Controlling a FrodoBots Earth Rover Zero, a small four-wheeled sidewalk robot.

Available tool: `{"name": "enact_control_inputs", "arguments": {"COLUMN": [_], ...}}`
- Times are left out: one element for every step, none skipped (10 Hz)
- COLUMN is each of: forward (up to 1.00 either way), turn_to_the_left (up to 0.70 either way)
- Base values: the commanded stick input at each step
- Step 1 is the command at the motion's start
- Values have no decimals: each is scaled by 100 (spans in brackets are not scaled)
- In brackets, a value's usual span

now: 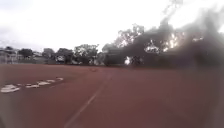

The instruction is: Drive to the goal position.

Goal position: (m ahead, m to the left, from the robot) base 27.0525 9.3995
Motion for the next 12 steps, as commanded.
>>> {"name": "enact_control_inputs", "arguments": {"forward": [70,70,70,70,70,70,70,70,70,70,70,70], "turn_to_the_left": [-5,-14,-29,-28,0,0,0,0,0,0,0,0]}}
